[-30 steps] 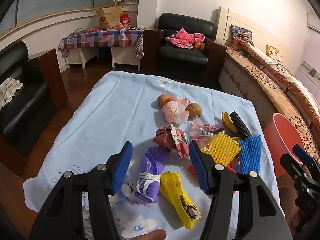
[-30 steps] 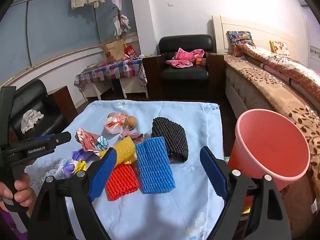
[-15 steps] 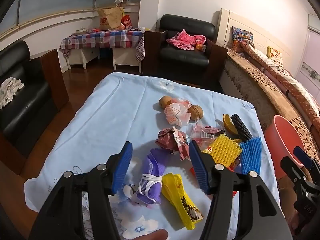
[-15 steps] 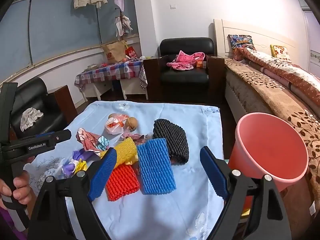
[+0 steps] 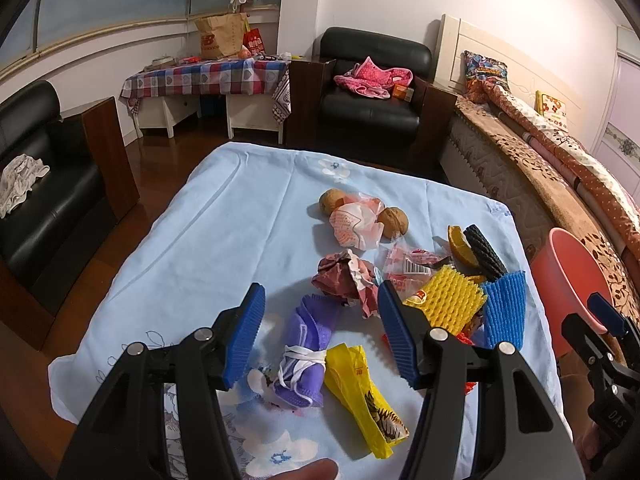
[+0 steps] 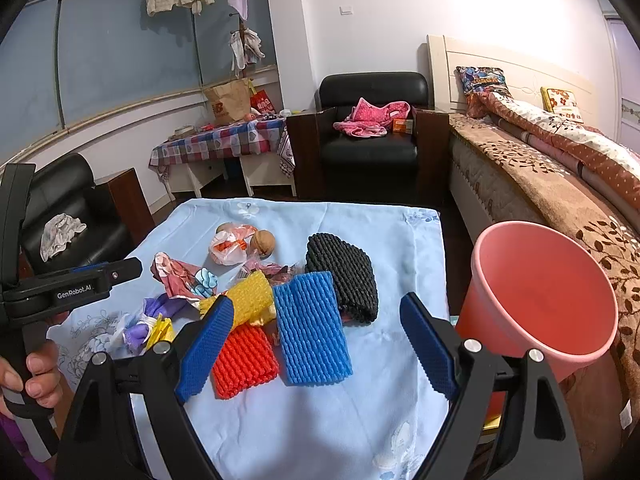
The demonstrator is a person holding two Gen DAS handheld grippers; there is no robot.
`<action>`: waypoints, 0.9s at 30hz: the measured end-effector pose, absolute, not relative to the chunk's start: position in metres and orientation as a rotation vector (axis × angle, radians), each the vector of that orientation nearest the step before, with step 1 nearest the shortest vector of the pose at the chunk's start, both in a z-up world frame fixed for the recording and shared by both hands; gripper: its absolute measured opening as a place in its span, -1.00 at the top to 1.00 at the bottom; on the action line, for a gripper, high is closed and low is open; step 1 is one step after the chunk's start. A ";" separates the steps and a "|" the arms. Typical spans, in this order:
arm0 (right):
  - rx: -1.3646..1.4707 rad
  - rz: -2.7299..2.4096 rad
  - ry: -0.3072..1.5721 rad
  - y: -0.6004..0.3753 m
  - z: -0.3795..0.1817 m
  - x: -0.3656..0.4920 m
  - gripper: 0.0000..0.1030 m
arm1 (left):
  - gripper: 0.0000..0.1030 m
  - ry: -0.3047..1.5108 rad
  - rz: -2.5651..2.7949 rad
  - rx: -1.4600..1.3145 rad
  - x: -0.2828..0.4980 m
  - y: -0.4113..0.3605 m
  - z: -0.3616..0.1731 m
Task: Collect trash
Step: 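Move the right gripper toward the blue foam net on the table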
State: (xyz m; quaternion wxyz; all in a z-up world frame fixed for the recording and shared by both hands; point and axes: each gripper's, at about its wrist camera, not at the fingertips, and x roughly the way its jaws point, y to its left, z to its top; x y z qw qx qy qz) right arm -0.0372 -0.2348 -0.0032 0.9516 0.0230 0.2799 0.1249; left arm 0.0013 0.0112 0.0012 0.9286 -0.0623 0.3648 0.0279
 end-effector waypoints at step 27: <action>0.102 0.158 0.475 -0.255 0.007 -0.042 -0.62 | -0.14 0.749 0.059 -0.126 0.002 0.009 0.001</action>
